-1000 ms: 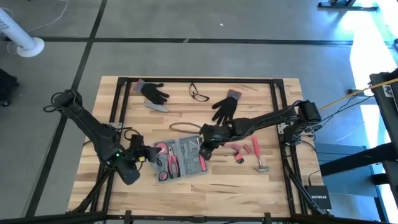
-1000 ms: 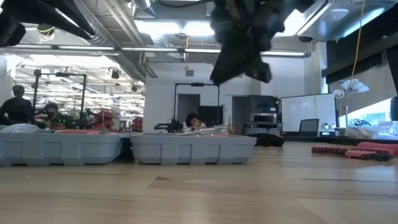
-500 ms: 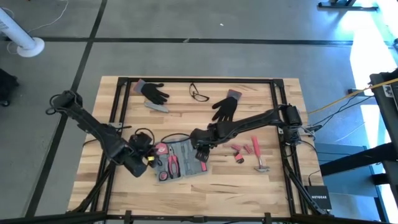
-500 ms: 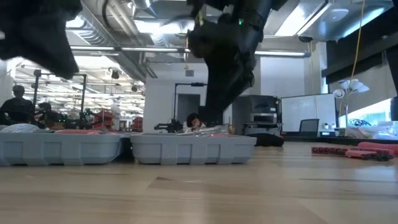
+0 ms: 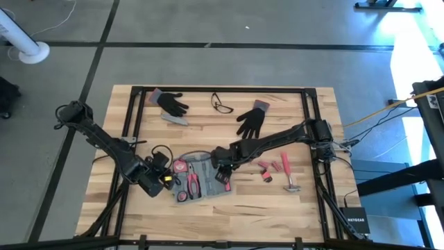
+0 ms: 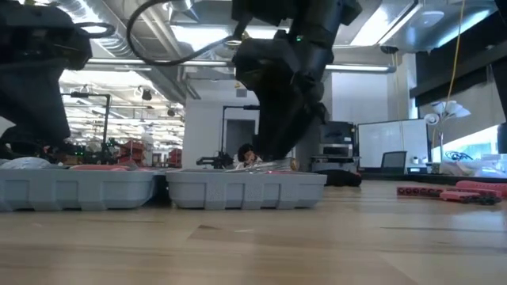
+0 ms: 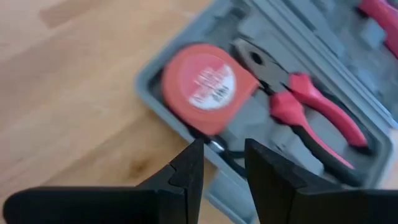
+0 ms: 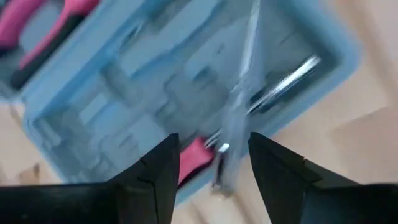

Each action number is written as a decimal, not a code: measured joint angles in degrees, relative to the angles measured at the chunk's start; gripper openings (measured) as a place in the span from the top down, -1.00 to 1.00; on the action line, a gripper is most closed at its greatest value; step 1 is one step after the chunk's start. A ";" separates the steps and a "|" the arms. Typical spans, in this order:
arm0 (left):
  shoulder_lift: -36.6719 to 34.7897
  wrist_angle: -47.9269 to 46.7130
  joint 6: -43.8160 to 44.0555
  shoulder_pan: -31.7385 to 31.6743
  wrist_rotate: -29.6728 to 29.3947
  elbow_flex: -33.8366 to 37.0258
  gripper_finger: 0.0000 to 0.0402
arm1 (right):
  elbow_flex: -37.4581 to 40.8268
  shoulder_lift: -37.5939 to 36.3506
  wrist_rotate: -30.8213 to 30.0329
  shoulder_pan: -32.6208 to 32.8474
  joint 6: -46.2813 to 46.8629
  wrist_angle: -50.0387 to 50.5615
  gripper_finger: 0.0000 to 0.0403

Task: Prefit tool cases

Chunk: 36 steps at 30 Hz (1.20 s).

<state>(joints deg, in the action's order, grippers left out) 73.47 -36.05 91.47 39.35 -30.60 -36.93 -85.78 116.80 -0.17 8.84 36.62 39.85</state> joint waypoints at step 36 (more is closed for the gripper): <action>-2.87 -8.98 17.53 7.63 -1.32 0.04 0.47 | -10.08 2.49 10.07 1.31 22.89 -2.01 0.90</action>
<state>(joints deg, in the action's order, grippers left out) 70.60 -45.03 109.00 46.98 -31.92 -36.88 -95.85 119.28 9.91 10.14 59.51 37.84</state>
